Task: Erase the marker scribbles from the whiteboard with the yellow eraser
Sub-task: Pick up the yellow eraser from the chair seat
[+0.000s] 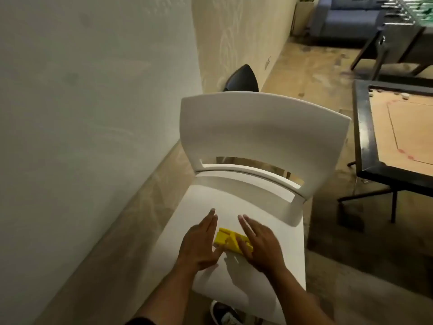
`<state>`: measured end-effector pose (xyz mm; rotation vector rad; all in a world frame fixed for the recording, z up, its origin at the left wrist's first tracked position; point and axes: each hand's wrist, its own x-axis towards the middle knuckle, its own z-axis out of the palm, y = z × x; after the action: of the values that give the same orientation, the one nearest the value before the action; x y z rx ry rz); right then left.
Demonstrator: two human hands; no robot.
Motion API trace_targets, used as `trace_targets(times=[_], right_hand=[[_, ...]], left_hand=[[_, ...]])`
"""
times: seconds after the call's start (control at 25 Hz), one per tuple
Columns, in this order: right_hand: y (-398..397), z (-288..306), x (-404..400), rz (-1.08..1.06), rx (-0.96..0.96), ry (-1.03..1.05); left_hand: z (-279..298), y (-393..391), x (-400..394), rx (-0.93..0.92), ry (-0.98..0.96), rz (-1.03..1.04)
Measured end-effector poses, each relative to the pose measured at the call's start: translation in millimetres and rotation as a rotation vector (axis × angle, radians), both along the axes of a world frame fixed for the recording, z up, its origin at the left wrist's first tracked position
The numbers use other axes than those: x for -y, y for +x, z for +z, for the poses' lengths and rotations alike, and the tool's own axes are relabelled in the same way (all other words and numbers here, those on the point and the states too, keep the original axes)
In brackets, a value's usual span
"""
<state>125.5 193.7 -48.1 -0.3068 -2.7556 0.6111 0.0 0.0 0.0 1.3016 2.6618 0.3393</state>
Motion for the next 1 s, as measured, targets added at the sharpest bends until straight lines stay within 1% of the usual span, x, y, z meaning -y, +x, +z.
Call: trace_targets(times=[0.08,0.12,0.16,0.28,0.36,0.44,0.6,0.76,0.88,1.0], right_hand=[[11,-18,0,0.053,0.050,-0.003],[18,-30,2,0.063,0.063,0.008],[25,-41,6,0.088,0.104,0.010],[24,-53,5,0.039,0.109,-0.019],[20,-56,9,0.036,0.107,0.012],[19,-58,13,0.065,0.092,0.039],[16,-52,19,0.101,0.051,0.060],[-8,-22,30,0.164,0.033,0.069],[-42,17,49,0.230,-0.041,0.098],[-82,60,74,0.290,-0.154,0.148]], left_hand=[[-17,6,-8,0.146,-0.100,-0.005],[-25,9,-10,0.157,-0.129,-0.028],[-31,11,-13,0.161,-0.106,-0.024],[-48,8,-25,0.139,-0.166,-0.088],[-54,5,-30,0.109,-0.189,-0.092],[-61,3,-32,0.100,-0.205,-0.084],[-60,-3,-18,0.043,-0.178,-0.138],[-28,-12,8,-0.053,-0.136,-0.150],[14,-22,40,-0.203,-0.048,-0.065],[65,-38,78,-0.330,0.006,0.026]])
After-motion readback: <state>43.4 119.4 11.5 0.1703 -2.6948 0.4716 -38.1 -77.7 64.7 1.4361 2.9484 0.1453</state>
